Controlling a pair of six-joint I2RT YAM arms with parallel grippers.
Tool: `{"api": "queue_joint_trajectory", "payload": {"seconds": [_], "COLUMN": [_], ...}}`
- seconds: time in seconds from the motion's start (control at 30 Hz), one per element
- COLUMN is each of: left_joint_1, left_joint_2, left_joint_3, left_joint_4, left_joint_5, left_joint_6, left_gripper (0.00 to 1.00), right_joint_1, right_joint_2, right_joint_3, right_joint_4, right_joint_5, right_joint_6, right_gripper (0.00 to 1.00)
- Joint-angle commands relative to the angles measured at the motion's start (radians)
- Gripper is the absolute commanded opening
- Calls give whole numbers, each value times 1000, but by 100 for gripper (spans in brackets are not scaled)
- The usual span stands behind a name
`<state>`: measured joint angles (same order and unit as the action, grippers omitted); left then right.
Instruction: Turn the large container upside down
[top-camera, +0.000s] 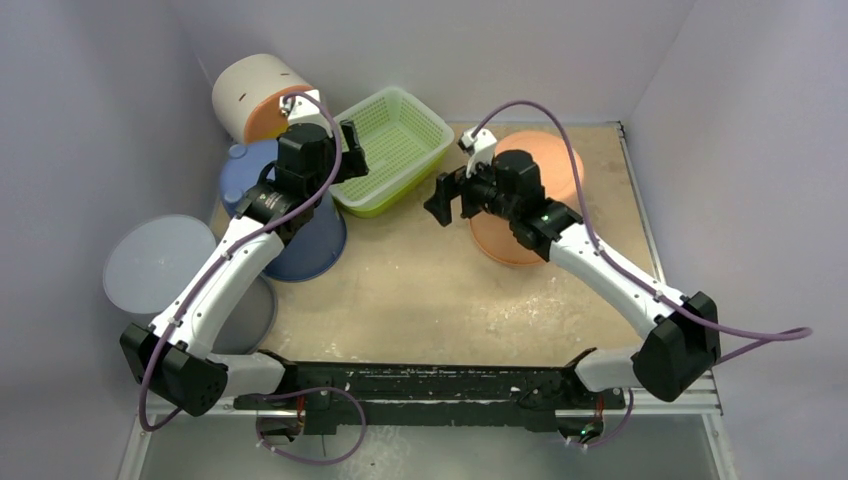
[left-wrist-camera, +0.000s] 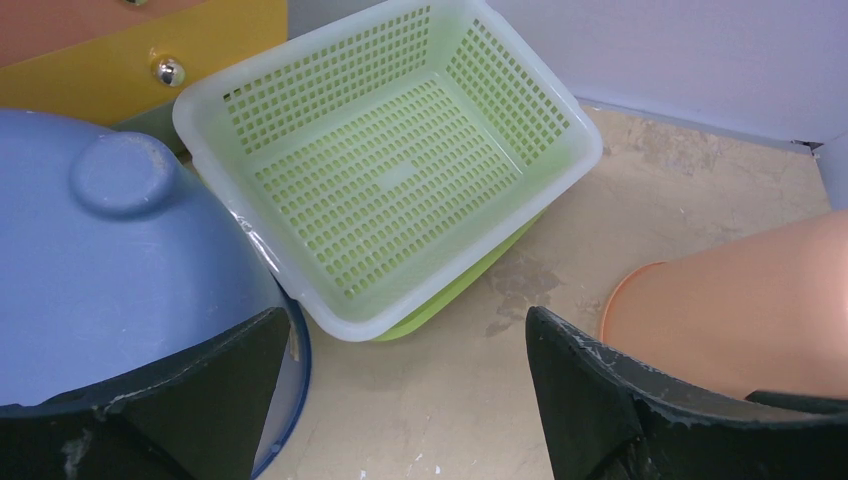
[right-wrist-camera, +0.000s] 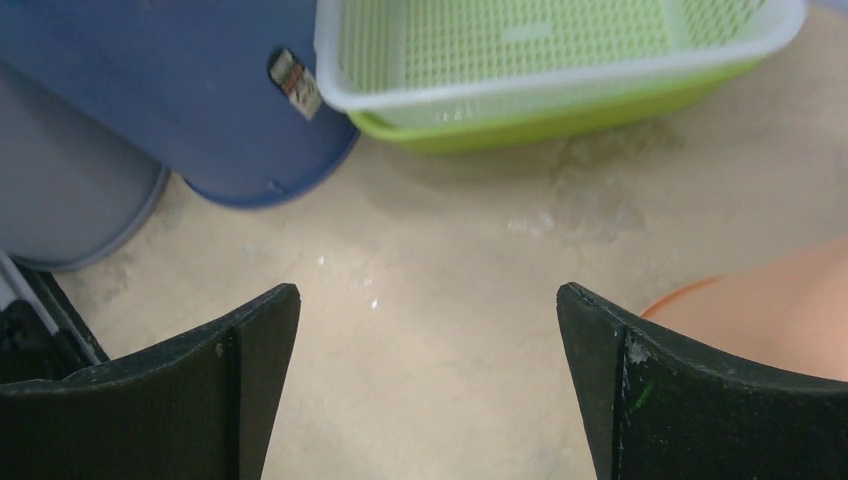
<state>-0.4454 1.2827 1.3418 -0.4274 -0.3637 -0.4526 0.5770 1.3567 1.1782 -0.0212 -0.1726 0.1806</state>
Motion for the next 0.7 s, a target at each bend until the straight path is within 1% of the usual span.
{"api": "queue_joint_trajectory", "payload": {"seconds": [0.0,0.13,0.27,0.37,0.4,0.43,0.53,0.6,0.67], "left_joint_1": [3,3,2,3,3,3,2,4,4], "left_joint_2": [-6,4,7,11,12,14,18,18,19], "left_joint_3": [7,3,0,-1,-1,0,0,0,-1], "left_joint_4": [41,47,45,44,45,45,46,44,44], "left_joint_5": [-18,-14,-19,-24,-24,-22,-18,-18,-16], "left_joint_6": [4,1,1,4,3,4,4,6,5], "left_gripper": [85,85,85,85,85,85,86,86,86], "right_joint_1": [56,63,62,63,62,62,58,29,-26], "right_joint_2": [-36,-54,-63,-61,-60,-60,-51,-18,21], "right_joint_3": [-61,-133,-198,-254,-267,-282,-299,-287,-274], "right_joint_4": [4,-14,-46,-85,-106,-119,-128,-145,-152], "right_joint_5": [82,101,154,243,262,278,386,422,439], "right_joint_6": [46,74,110,167,215,230,240,236,224], "right_gripper": [100,100,100,100,100,100,100,100,100]}}
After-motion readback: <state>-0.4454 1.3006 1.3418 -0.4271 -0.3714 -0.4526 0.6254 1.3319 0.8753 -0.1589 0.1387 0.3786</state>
